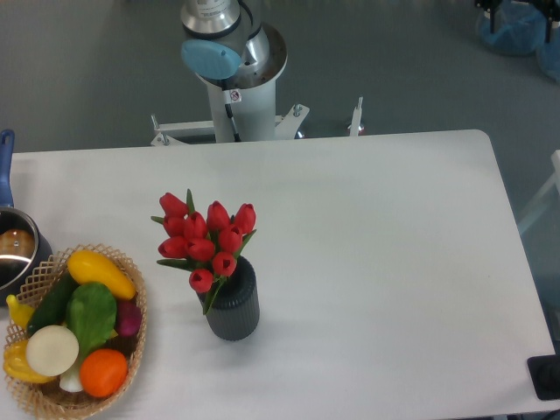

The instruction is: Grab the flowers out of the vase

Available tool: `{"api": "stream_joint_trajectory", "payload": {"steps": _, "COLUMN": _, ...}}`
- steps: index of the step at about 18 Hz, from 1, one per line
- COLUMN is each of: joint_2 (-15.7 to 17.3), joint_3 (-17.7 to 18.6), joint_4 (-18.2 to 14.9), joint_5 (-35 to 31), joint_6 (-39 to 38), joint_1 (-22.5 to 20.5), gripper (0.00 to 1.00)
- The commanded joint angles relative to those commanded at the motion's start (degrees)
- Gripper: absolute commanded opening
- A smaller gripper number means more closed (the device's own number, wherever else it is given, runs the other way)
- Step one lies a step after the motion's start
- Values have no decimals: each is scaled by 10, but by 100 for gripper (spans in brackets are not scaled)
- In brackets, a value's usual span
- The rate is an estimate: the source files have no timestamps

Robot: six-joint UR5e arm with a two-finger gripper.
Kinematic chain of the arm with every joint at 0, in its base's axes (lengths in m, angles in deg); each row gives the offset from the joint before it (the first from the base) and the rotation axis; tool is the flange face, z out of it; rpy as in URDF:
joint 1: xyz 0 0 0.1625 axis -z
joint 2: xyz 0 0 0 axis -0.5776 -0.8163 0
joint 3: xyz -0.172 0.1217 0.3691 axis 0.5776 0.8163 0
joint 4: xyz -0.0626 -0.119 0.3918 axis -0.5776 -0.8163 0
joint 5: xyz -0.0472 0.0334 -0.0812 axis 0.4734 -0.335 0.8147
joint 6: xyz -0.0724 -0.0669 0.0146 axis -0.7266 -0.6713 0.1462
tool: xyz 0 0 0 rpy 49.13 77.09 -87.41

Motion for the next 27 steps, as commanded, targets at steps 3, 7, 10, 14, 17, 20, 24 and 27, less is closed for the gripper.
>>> {"api": "stream_joint_trajectory", "payload": {"steps": 3, "joint_2": 0, "joint_3": 0, "joint_4": 2, "joint_5": 21, "joint_6": 0, "joint_1": -1, "gripper": 100}}
{"api": "stream_joint_trajectory", "payload": {"steps": 7, "joint_2": 3, "joint_3": 16, "joint_4": 6, "joint_5": 20, "joint_6": 2, "joint_1": 1, "gripper": 100}}
{"api": "stream_joint_trajectory", "payload": {"steps": 10, "joint_2": 4, "joint_3": 17, "joint_4": 6, "joint_5": 21, "joint_6": 1, "joint_1": 1, "gripper": 100}}
{"api": "stream_joint_trajectory", "payload": {"steps": 14, "joint_2": 9, "joint_3": 31, "joint_4": 6, "joint_5": 21, "joint_6": -2, "joint_1": 2, "gripper": 100}}
{"api": "stream_joint_trajectory", "payload": {"steps": 17, "joint_2": 8, "joint_3": 34, "joint_4": 6, "joint_5": 23, "joint_6": -2, "joint_1": 3, "gripper": 100}}
{"api": "stream_joint_trajectory", "payload": {"steps": 20, "joint_2": 11, "joint_3": 52, "joint_4": 7, "joint_5": 43, "joint_6": -18, "joint_1": 4, "gripper": 100}}
{"api": "stream_joint_trajectory", "payload": {"steps": 24, "joint_2": 11, "joint_3": 60, "joint_4": 6, "joint_5": 97, "joint_6": -91, "joint_1": 4, "gripper": 100}}
{"api": "stream_joint_trajectory", "payload": {"steps": 27, "joint_2": 7, "joint_3": 60, "joint_4": 6, "joint_5": 97, "joint_6": -102, "joint_1": 26, "gripper": 100}}
